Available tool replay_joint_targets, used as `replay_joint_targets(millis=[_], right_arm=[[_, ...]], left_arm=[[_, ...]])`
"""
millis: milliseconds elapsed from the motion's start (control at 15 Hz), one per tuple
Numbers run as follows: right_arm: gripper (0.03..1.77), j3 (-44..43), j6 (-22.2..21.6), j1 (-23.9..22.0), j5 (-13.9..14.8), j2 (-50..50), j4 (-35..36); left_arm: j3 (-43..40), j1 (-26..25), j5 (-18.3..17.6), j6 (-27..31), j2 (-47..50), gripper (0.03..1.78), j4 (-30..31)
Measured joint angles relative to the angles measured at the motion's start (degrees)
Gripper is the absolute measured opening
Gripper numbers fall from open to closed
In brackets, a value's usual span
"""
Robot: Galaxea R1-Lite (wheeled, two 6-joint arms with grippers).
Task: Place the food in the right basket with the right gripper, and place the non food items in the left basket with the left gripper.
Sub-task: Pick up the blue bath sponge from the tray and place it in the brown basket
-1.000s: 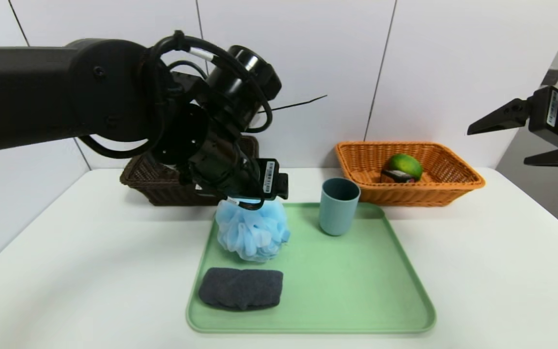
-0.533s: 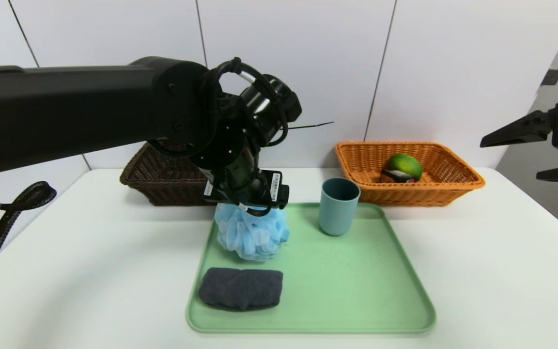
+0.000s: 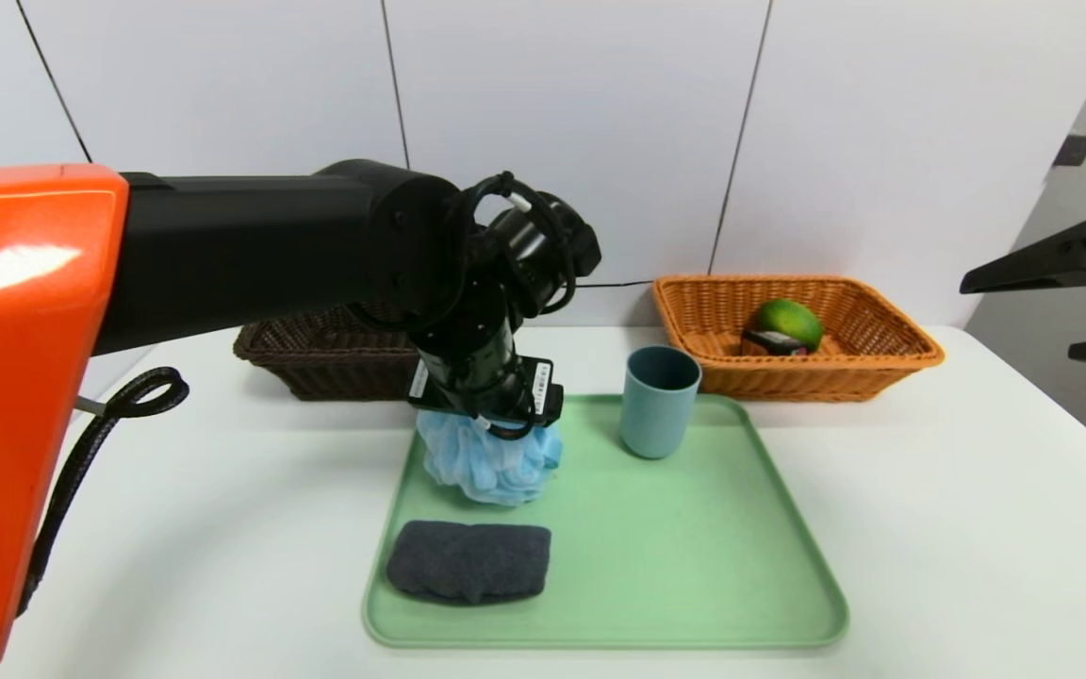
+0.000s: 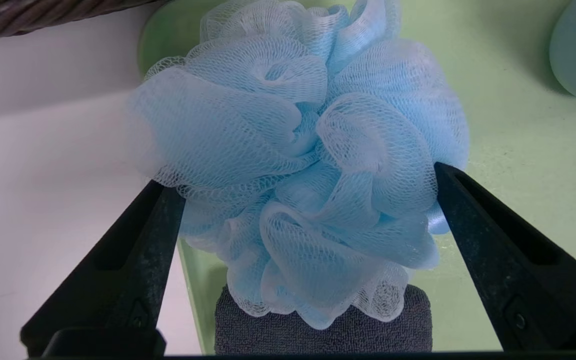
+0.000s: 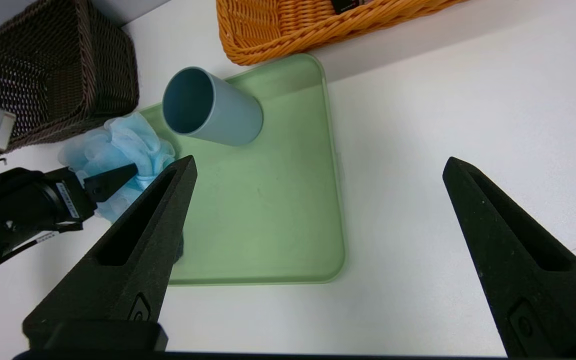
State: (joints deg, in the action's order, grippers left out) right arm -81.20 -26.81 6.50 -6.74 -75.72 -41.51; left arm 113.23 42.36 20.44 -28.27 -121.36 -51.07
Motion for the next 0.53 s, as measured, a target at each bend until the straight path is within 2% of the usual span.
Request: replay_joint_targets(millis=[333, 533], right_arm=[[1.7, 0.0, 0.0, 0.0, 0.0, 1.1, 0.0], [1.7, 0.2, 0.0, 0.0, 0.1, 1.7, -0.1]], left_arm=[[0.0, 0.0, -0.7, -0.4, -2.7, 1.69, 0.1], [0.0, 0.0, -3.3, -0.8, -4.4, 1.69, 0.2]])
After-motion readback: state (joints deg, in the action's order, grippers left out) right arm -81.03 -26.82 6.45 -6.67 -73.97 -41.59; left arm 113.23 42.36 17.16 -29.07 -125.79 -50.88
